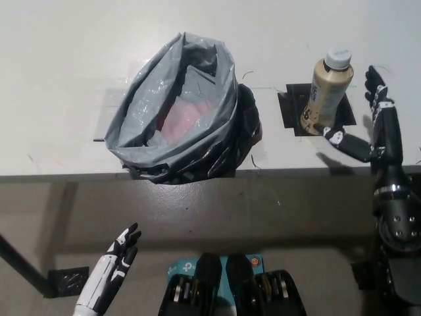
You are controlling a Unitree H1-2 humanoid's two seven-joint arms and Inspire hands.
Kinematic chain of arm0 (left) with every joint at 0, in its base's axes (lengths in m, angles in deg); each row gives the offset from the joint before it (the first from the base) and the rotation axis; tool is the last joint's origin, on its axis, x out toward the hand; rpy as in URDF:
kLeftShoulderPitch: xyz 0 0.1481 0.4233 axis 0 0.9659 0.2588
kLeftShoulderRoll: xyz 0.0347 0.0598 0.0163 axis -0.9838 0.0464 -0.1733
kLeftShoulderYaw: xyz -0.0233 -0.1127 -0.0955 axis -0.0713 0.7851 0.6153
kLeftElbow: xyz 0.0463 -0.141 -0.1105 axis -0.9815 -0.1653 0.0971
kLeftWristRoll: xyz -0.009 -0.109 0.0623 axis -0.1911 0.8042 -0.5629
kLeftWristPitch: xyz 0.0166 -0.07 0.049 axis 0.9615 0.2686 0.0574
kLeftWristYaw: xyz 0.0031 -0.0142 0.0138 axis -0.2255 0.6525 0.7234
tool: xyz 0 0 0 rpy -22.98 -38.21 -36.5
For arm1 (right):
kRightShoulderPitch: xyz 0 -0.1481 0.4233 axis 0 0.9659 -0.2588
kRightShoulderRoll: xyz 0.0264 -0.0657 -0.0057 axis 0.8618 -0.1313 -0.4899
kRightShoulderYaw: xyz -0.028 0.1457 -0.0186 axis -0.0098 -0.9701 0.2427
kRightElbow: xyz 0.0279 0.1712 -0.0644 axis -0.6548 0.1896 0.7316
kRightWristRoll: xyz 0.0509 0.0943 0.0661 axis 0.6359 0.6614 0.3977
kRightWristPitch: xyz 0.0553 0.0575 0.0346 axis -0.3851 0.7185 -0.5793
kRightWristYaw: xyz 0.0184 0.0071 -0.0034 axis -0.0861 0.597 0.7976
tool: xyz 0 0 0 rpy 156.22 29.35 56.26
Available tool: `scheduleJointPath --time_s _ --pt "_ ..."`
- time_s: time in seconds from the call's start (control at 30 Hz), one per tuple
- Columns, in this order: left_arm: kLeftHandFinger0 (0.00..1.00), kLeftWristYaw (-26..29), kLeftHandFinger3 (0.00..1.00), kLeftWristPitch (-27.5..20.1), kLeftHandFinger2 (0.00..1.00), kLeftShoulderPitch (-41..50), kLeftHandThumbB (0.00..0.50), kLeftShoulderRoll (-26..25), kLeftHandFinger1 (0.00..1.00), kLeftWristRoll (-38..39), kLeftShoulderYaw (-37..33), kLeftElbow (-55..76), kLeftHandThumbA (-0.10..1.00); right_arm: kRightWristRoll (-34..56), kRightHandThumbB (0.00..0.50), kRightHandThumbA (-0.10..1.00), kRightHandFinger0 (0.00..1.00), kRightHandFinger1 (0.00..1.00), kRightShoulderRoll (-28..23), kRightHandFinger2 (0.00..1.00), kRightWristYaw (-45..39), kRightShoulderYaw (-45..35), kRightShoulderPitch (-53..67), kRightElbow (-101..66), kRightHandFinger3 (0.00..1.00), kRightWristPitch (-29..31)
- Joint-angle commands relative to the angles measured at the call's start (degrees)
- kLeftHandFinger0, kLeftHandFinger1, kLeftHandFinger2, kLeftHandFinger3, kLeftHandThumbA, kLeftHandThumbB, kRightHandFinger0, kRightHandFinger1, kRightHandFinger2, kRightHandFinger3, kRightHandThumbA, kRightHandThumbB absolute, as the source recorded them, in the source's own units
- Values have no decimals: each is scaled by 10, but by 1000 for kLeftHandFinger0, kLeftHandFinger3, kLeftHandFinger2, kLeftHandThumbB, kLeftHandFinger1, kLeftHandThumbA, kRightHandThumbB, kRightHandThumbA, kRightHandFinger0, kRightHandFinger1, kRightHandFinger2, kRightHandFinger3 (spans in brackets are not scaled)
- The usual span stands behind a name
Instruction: Use the right hand to pick up a bottle of protein shake and place it into a plastic bag on the left side
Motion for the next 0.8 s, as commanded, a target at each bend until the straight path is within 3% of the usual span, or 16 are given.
scheduleJointPath --time_s 0.0,0.23,0.4,0.5,0.77 --pt "1000 -2 1000 -22 1000 -3 195 -3 1000 -3 2 21 1000 15 342 1000 1000 1000 -7 1000 10 -5 -31 -2 1000 18" --pt "1000 -2 1000 -25 1000 2 215 -4 1000 -1 5 21 1000 11 323 1000 1000 1000 2 1000 11 3 -35 2 1000 18" --pt "1000 -2 1000 -26 1000 3 202 -2 1000 -5 2 21 1000 -9 335 1000 1000 1000 7 1000 17 15 -40 7 1000 4" --pt "1000 0 1000 -30 1000 2 200 -2 1000 -9 1 19 1000 -6 294 1000 1000 1000 11 1000 20 18 -53 34 1000 6" --pt "1000 0 1000 -32 1000 -1 213 0 1000 -8 3 21 1000 -1 328 1000 1000 1000 8 1000 34 17 -105 126 1000 21"
